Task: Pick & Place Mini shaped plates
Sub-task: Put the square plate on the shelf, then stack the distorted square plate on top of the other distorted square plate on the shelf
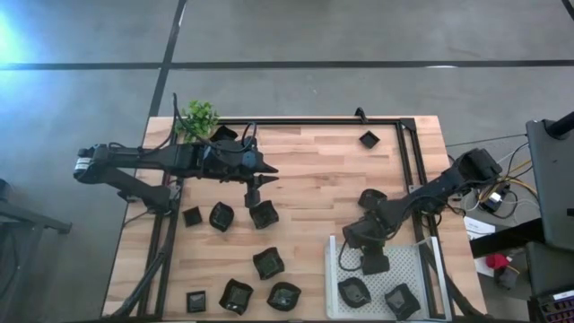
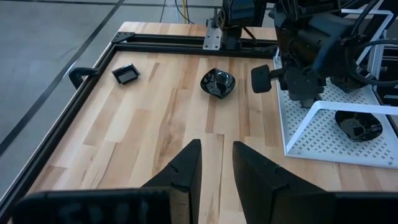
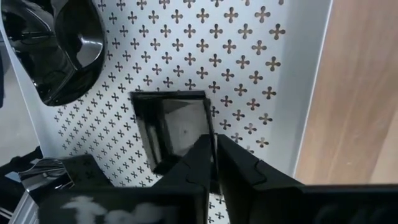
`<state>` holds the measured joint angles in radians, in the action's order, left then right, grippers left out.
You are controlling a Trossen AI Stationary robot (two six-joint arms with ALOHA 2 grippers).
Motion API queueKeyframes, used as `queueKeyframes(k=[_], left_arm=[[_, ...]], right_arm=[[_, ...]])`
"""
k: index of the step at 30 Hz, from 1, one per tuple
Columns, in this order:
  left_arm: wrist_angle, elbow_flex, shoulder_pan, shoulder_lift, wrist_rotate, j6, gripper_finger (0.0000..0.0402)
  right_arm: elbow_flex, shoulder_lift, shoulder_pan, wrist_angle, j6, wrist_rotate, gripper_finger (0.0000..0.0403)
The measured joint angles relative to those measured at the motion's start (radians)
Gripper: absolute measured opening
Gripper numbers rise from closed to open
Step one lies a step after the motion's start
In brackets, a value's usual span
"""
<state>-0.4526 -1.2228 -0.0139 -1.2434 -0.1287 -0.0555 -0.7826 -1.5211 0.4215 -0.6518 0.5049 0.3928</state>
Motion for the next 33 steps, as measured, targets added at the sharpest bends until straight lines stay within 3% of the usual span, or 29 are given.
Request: queueKeyframes(k=[9, 20, 28, 33], left_arm=[[0.001, 0.000, 0.001, 0.000, 0.000, 0.000, 0.0085], [0.005, 0.000, 0.000, 0.000, 0.000, 0.004, 0.0085], [0.005, 0.000, 0.000, 0.000, 0.000, 0.005, 0.0085], [0.004, 0.000, 0.000, 0.000, 0.000, 0.005, 0.0085]], right_arm=[[0.000, 0.002, -0.003, 0.000, 0.001, -0.002, 0.0076], [-0.014, 0.129, -0.038, -0.003, 0.064, -0.005, 0.0071], [-0.014, 0.333, -0.112, -0.030, 0.139, -0.258, 0.0066], [-0.014, 0.422, -0.182, -0.041, 0.206, -0.341, 0.0072]])
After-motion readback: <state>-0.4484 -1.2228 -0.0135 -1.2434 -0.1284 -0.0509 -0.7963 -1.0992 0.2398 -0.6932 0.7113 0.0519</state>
